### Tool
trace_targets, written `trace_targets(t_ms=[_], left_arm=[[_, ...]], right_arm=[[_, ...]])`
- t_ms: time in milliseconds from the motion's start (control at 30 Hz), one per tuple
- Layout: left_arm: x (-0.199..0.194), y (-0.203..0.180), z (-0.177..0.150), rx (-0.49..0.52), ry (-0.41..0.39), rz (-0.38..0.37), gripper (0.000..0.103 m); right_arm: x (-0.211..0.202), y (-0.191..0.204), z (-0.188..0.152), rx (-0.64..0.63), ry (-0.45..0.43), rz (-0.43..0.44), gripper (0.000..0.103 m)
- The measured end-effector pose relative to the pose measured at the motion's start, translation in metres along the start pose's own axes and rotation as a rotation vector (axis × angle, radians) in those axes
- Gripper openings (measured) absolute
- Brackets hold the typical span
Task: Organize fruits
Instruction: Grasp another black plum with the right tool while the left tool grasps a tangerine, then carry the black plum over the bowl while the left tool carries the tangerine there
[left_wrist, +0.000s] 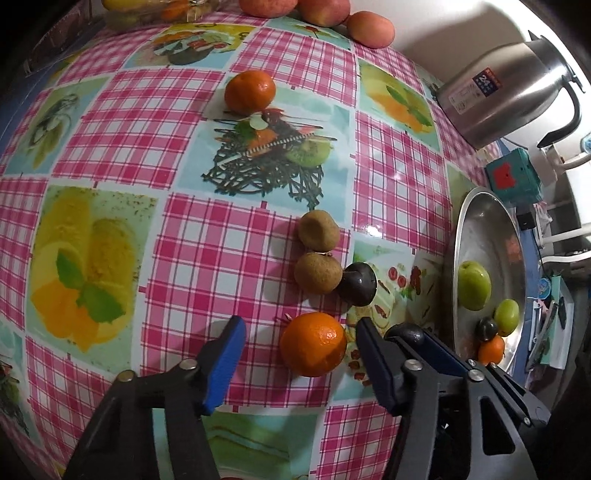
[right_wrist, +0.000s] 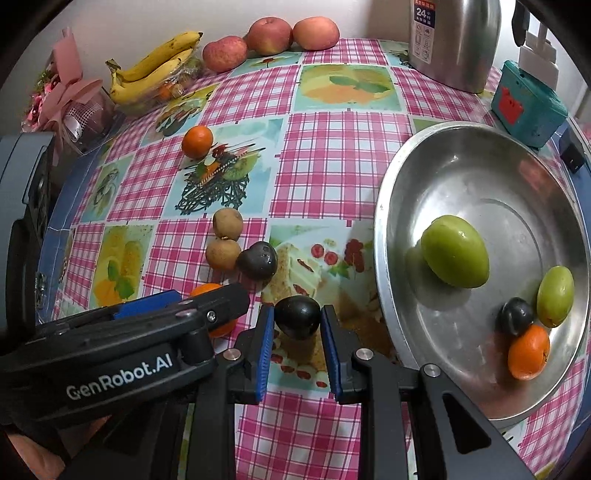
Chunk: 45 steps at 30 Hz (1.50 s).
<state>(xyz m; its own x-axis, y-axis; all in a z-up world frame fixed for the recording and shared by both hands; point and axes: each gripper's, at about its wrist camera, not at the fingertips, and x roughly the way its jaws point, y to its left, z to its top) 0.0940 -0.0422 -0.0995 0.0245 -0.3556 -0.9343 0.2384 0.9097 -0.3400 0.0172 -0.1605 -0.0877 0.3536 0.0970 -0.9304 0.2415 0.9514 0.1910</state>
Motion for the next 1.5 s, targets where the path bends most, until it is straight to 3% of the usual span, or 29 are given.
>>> trace_targets(t_ms=[133,233,700,1100,1500], left_arm=[[0.003,-0.003,-0.001,0.000,0.015,-0.026,0.042],[0.003,-0.005,-0.001,0.007,0.017,-0.032,0.039],[-0.011,0.004,0.003,-0.025,-0.009,-0.043,0.039],[-0.053,0.011,0.009,-0.037,-0.145,-0.042,0.039],[-0.074,-0.008,0.012,-0.003,-0.238,-0.081,0.039]], right_arm=[[0.001,-0.002,-0.001,0.003,0.005,0.000,0.027],[0.002,-0.001,-0.001,0.000,0.011,0.000,0.027],[0.002,-0.001,0.000,0.000,0.013,0.005,0.027],[-0.021,0.003,0.005,-0.010,-0.064,0.012,0.027],[-0.040,-0.008,0.006,0.023,-0.132,0.002,0.027]])
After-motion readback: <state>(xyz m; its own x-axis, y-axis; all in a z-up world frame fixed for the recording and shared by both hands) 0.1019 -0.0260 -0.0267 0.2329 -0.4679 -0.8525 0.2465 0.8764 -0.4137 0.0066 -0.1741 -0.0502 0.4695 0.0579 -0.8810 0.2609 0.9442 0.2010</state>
